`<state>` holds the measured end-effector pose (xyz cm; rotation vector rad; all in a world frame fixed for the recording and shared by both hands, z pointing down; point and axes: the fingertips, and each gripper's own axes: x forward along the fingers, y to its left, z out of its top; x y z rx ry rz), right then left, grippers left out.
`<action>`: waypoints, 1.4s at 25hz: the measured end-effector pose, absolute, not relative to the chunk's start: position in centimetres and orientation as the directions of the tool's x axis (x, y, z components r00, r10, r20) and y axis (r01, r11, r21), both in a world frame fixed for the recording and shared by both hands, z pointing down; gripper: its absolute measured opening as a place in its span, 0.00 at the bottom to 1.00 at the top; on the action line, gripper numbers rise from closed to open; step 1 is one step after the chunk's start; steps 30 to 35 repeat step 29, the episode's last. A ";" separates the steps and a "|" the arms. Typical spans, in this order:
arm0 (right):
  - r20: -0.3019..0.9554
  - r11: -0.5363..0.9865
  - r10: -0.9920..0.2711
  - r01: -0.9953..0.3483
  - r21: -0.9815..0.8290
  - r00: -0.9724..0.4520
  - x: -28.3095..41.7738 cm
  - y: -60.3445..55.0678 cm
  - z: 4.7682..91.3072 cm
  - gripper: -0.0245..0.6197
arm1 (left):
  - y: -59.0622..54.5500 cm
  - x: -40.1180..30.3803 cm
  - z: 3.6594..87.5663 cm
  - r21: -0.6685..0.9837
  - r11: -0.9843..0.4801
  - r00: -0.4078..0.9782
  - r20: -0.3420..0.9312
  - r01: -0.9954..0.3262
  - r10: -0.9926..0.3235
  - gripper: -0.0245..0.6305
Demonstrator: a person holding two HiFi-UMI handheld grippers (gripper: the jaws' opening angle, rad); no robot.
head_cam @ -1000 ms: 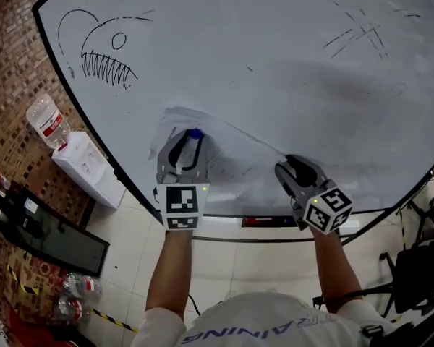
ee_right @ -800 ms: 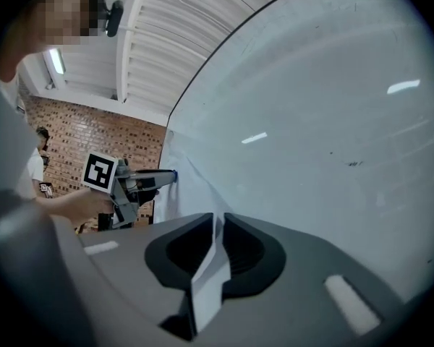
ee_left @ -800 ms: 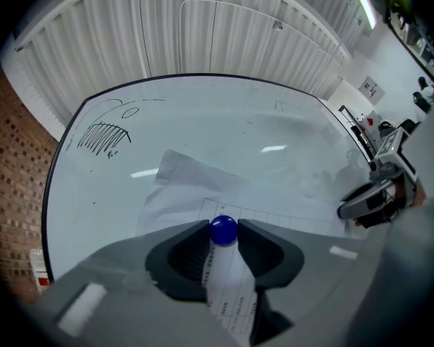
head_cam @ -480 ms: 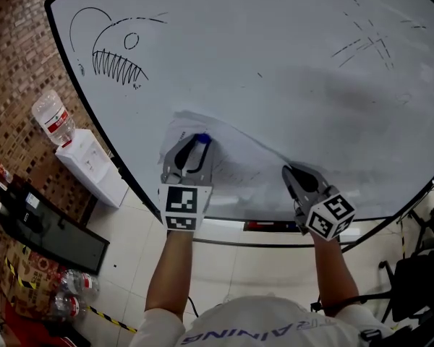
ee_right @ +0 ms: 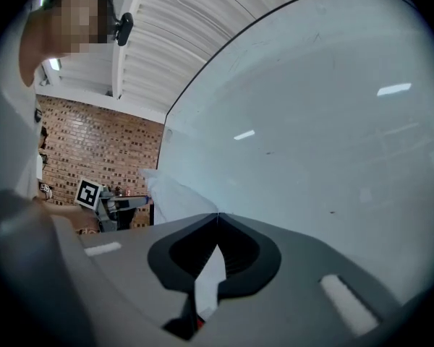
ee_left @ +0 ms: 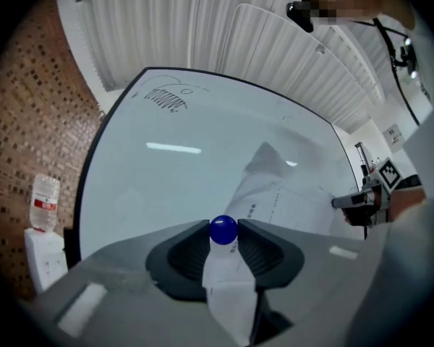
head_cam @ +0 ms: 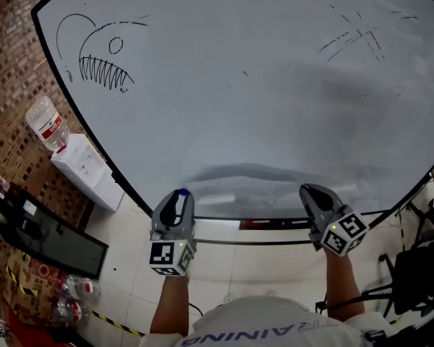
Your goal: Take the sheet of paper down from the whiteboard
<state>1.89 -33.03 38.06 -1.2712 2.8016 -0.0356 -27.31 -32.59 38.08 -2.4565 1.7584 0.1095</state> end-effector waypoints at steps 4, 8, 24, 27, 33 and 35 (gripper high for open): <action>-0.022 0.634 -0.774 -0.773 -0.028 -0.633 3.9 -31.7 39.4 0.05 | -30.4 -29.6 41.3 -0.021 -0.268 0.269 -0.083 -0.963 -0.960 0.23; -0.011 0.611 -0.792 -0.791 -0.040 -0.611 5.2 -30.8 40.6 0.05 | -29.2 -30.1 42.4 -0.002 -0.254 0.253 -0.081 -0.967 -0.964 0.23; -0.004 0.593 -0.805 -0.805 -0.016 -0.593 6.7 -29.5 40.6 0.05 | -29.4 -26.9 43.0 0.040 -0.327 0.324 -0.063 -0.944 -0.944 0.23; 0.003 0.597 -0.802 -0.802 -0.015 -0.597 6.7 -29.4 40.7 0.05 | -29.4 -26.6 43.2 0.049 -0.335 0.332 -0.056 -0.941 -0.942 0.23; 0.009 0.599 -0.801 -0.801 -0.010 -0.599 6.8 -29.3 40.7 0.05 | -29.4 -26.5 43.2 0.052 -0.337 0.334 -0.056 -0.940 -0.941 0.23; 0.009 0.599 -0.801 -0.801 -0.010 -0.599 6.8 -29.3 40.7 0.05 | -29.4 -26.5 43.2 0.052 -0.337 0.334 -0.056 -0.940 -0.941 0.23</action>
